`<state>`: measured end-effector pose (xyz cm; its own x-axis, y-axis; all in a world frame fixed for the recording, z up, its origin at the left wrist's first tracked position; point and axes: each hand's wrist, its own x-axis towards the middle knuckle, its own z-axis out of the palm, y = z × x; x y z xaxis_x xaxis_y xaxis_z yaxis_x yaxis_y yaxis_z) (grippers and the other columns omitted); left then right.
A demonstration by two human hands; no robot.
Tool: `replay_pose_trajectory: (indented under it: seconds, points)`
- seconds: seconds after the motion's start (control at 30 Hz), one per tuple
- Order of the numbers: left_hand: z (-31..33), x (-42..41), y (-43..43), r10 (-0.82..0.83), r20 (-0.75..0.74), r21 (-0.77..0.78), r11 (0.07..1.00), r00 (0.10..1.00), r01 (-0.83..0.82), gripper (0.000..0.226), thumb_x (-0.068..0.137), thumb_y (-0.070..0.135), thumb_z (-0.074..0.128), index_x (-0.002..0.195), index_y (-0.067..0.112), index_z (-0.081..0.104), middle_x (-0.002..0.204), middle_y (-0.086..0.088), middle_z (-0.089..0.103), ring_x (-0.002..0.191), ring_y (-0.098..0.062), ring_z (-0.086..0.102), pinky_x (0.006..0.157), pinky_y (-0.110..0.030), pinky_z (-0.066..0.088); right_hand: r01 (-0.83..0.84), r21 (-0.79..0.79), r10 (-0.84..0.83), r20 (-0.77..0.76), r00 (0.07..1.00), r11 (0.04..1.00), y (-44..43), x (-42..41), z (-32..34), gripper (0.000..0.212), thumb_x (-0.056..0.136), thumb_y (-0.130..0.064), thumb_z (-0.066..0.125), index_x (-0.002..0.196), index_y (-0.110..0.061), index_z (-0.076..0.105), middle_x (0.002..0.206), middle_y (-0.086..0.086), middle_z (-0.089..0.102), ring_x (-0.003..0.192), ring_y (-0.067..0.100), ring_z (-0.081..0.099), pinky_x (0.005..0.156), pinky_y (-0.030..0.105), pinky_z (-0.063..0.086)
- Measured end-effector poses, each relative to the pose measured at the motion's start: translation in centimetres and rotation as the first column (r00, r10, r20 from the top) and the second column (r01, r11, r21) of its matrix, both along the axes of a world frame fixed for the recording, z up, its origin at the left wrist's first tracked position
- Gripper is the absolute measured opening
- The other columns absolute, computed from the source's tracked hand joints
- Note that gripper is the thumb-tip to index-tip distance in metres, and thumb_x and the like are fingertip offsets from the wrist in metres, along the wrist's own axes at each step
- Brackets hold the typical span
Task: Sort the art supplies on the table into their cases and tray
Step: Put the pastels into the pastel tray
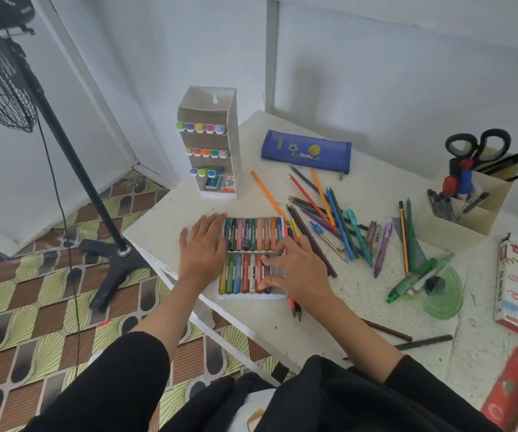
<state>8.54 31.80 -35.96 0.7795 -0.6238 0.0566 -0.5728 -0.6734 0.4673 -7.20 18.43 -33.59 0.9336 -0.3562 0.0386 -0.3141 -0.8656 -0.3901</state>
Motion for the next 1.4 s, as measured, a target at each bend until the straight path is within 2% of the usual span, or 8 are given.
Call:
replay_pose_trajectory:
  seconds: [0.3, 0.53, 0.67, 0.77, 1.03, 1.17, 1.3, 1.4]
  points:
    - [0.0, 0.0, 0.0, -0.004, 0.009, 0.013, 1.000, 1.000, 0.004, 0.059, 0.090, 0.037, 0.016, 0.146, 0.028, 0.032, 0.152, 0.004, 0.031, 0.144, -0.015, 0.018, 0.118, -0.047, 0.003, 0.207, 0.193, -0.265, 0.359, 0.895, 0.959, -4.2, -3.2, 0.7, 0.031, 0.087, -0.026, 0.063, 0.117, -0.018, 0.065, 0.091, -0.004, 0.049, 0.088, 0.013, 0.046, 0.067, 0.011, 0.033]
    - [-0.1, 0.0, 0.0, -0.004, 0.007, 0.017, 1.000, 1.000, 0.003, 0.045, 0.101, 0.026, 0.029, 0.147, 0.027, 0.030, 0.153, 0.003, 0.030, 0.144, -0.016, 0.017, 0.119, -0.047, 0.002, 0.560, 0.144, -0.575, 0.102, 0.812, 0.816, -13.5, -7.3, 1.9, 0.030, 0.090, -0.013, 0.057, 0.119, -0.007, 0.063, 0.106, 0.015, 0.059, 0.085, 0.024, 0.055, 0.076, 0.027, 0.038]
    - [-0.1, 0.0, 0.0, -0.003, 0.002, 0.016, 1.000, 1.000, 0.003, 0.046, 0.101, 0.026, 0.029, 0.147, 0.028, 0.029, 0.153, 0.003, 0.029, 0.144, -0.015, 0.016, 0.119, -0.047, 0.002, 0.534, 0.055, -0.493, -0.313, 0.812, 0.844, -15.1, -7.1, 2.4, 0.062, 0.089, -0.032, 0.063, 0.143, -0.015, 0.039, 0.144, 0.021, 0.026, 0.124, 0.037, 0.043, 0.104, 0.039, 0.035]
    - [0.1, 0.0, 0.0, -0.003, -0.003, 0.022, 1.000, 1.000, 0.003, 0.046, 0.102, 0.026, 0.029, 0.147, 0.028, 0.028, 0.154, 0.003, 0.028, 0.145, -0.016, 0.015, 0.119, -0.046, 0.001, 0.531, 0.052, -0.475, -0.383, 0.793, 0.846, -15.1, -6.9, 2.3, 0.065, 0.088, -0.036, 0.063, 0.144, -0.017, 0.035, 0.144, 0.020, 0.018, 0.124, 0.039, 0.041, 0.106, 0.041, 0.033]
    - [0.1, 0.1, 0.0, -0.015, -0.007, 0.027, 1.000, 1.000, 0.016, 0.053, 0.096, 0.036, 0.018, 0.147, 0.028, 0.029, 0.153, 0.003, 0.029, 0.144, -0.016, 0.016, 0.119, -0.047, 0.002, 0.580, 0.203, -0.593, 0.008, 0.805, 0.789, -13.0, -7.8, 2.3, 0.050, 0.074, -0.018, 0.079, 0.118, -0.013, 0.055, 0.124, 0.014, 0.037, 0.102, 0.023, 0.049, 0.092, 0.034, 0.041]
    - [-0.2, 0.2, 0.0, -0.012, -0.004, 0.041, 0.999, 1.000, 0.012, 0.046, 0.102, 0.028, 0.027, 0.148, 0.028, 0.027, 0.154, 0.003, 0.028, 0.145, -0.015, 0.014, 0.118, -0.046, 0.001, 0.566, 0.453, -0.706, 0.245, 0.664, 0.689, -10.5, -8.7, 2.2, 0.027, 0.083, -0.004, 0.068, 0.105, -0.013, 0.056, 0.093, 0.010, 0.063, 0.066, 0.004, 0.056, 0.062, 0.018, 0.047]
    - [-0.1, 0.1, -0.1, -0.017, -0.004, 0.024, 1.000, 1.000, 0.017, 0.046, 0.101, 0.027, 0.027, 0.148, 0.027, 0.027, 0.154, 0.003, 0.028, 0.145, -0.016, 0.013, 0.118, -0.048, 0.000, 0.541, 0.569, -0.773, 0.323, 0.546, 0.620, -8.5, -9.4, 2.3, 0.021, 0.087, -0.004, 0.063, 0.100, -0.016, 0.053, 0.077, 0.001, 0.063, 0.058, 0.003, 0.060, 0.065, 0.031, 0.057]
    - [-0.3, 0.2, 0.0, -0.032, 0.001, 0.027, 0.999, 0.999, 0.032, 0.047, 0.101, 0.027, 0.029, 0.148, 0.026, 0.026, 0.154, 0.003, 0.027, 0.146, -0.016, 0.012, 0.118, -0.049, 0.000, 0.507, 0.640, -0.801, 0.326, 0.502, 0.577, -6.5, -9.8, 2.9, 0.019, 0.088, -0.002, 0.061, 0.101, -0.012, 0.052, 0.078, 0.008, 0.063, 0.057, 0.002, 0.064, 0.061, 0.021, 0.056]
